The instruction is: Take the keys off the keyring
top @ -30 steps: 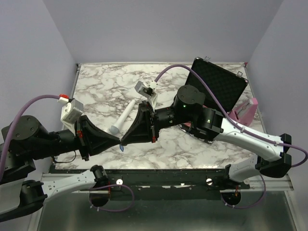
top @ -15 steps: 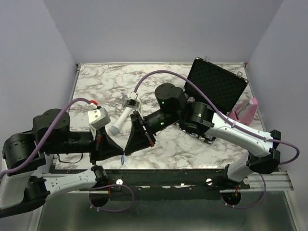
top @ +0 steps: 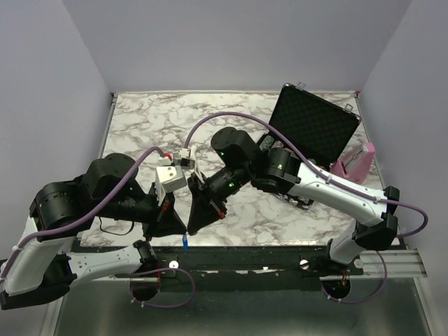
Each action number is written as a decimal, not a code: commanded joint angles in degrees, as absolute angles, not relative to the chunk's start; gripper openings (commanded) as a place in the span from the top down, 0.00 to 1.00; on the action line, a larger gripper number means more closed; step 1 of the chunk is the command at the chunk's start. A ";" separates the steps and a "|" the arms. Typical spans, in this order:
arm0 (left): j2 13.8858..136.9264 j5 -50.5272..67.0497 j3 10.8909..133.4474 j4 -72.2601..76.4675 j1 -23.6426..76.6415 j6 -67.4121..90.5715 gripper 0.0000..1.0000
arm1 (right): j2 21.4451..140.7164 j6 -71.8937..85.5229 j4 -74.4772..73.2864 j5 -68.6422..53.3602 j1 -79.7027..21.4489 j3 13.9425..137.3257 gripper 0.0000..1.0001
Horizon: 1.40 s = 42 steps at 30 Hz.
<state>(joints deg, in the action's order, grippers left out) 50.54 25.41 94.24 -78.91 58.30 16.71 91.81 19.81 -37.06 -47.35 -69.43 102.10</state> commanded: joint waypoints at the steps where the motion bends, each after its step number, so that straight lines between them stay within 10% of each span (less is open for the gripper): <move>1: 53.00 23.83 93.42 -72.95 58.36 17.31 0.99 | 92.82 19.33 -30.86 -45.27 -69.96 101.70 0.99; 7: 52.65 13.38 98.69 -77.16 58.10 18.54 0.64 | 89.48 20.39 -26.64 -40.17 -69.87 97.21 0.99; 16: 44.31 4.76 99.59 -71.56 57.83 23.20 0.44 | 81.48 23.46 -16.63 -30.86 -69.79 86.76 0.99; 28: 24.53 8.08 73.75 -35.00 57.83 33.39 0.46 | 66.02 39.36 27.03 -20.39 -69.87 60.84 0.99; 42: 26.72 12.21 69.61 -26.46 57.83 34.89 0.54 | 68.12 45.35 39.37 -24.08 -69.96 59.68 0.99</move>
